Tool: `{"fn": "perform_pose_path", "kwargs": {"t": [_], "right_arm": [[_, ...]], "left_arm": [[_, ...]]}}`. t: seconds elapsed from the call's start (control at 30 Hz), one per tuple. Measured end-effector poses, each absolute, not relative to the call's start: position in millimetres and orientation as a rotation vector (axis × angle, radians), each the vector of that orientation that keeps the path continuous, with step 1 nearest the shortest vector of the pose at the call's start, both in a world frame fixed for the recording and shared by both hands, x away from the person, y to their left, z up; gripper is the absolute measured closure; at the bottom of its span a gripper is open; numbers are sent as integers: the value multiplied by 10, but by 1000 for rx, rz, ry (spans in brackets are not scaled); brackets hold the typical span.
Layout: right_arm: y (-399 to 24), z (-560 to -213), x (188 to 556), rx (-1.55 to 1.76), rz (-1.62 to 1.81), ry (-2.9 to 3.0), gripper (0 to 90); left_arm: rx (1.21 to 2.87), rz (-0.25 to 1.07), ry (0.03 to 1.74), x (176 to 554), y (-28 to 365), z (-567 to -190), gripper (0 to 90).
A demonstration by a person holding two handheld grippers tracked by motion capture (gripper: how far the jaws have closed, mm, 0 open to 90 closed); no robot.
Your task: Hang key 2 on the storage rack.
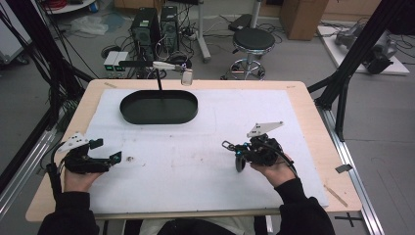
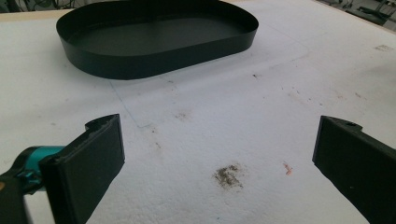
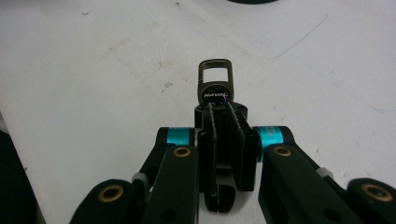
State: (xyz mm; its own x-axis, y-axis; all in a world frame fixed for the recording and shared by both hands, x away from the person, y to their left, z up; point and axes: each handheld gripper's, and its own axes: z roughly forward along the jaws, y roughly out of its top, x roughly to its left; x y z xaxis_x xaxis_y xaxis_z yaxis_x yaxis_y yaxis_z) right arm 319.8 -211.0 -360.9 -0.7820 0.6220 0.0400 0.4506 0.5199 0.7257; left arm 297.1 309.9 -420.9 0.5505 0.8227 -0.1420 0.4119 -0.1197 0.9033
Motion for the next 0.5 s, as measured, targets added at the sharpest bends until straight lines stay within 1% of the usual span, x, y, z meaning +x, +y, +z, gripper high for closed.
{"fn": "perform_pose_path", "kwargs": {"t": [0.5], "right_arm": [[-1711, -3317, 3322, 836, 1156, 2513, 831]], "left_arm": [[1731, 488, 1035, 2969, 3102, -4208, 26]]}}
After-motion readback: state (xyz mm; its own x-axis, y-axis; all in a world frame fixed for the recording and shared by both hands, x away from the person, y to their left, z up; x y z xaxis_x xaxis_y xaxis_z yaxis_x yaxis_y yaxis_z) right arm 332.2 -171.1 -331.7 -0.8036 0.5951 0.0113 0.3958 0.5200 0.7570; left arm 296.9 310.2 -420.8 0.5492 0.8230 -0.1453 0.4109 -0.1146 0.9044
